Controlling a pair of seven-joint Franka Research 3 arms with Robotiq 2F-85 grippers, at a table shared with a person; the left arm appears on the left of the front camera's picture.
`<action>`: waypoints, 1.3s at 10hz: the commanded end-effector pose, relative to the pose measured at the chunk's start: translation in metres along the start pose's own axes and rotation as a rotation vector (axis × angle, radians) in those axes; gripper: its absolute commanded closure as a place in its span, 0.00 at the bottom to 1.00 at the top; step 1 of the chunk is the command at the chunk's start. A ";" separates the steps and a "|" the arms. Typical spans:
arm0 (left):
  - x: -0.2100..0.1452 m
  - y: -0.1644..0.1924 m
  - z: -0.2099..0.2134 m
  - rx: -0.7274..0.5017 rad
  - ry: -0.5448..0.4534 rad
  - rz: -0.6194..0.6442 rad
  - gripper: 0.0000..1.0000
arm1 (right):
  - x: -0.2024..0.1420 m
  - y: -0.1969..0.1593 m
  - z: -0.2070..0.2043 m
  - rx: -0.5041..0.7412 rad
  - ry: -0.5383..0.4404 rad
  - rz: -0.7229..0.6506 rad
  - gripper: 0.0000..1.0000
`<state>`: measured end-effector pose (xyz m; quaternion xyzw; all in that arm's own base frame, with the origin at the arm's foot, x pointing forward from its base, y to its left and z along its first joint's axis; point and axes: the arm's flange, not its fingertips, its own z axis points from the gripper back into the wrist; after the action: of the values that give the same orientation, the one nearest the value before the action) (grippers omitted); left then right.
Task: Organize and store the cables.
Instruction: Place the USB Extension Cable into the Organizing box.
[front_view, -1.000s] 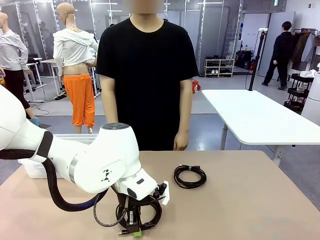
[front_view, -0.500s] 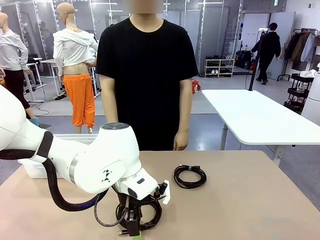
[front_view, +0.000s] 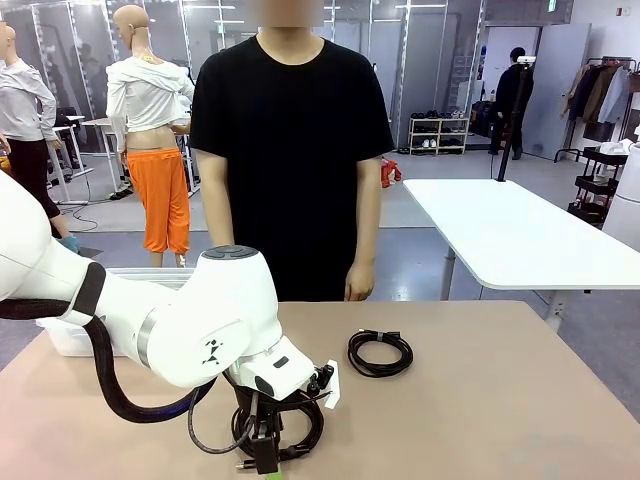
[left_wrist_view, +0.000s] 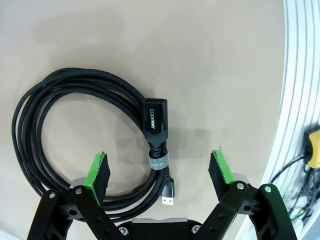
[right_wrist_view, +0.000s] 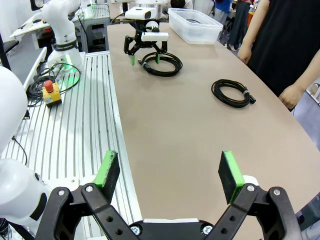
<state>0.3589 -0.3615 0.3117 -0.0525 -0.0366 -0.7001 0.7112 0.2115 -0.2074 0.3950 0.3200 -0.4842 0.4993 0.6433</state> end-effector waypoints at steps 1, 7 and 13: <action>0.000 -0.002 0.000 0.018 0.001 -0.004 0.00 | 0.003 -0.001 0.003 -0.004 -0.014 0.013 0.00; 0.004 0.000 -0.012 -0.006 0.024 -0.018 0.00 | 0.003 -0.001 0.003 -0.004 -0.014 0.013 0.00; 0.004 -0.001 -0.009 -0.004 0.022 -0.003 1.00 | 0.003 -0.001 0.003 -0.004 -0.014 0.013 0.00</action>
<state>0.3629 -0.3667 0.3068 -0.0520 -0.0337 -0.7049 0.7066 0.2115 -0.2074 0.3950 0.3200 -0.4842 0.4992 0.6434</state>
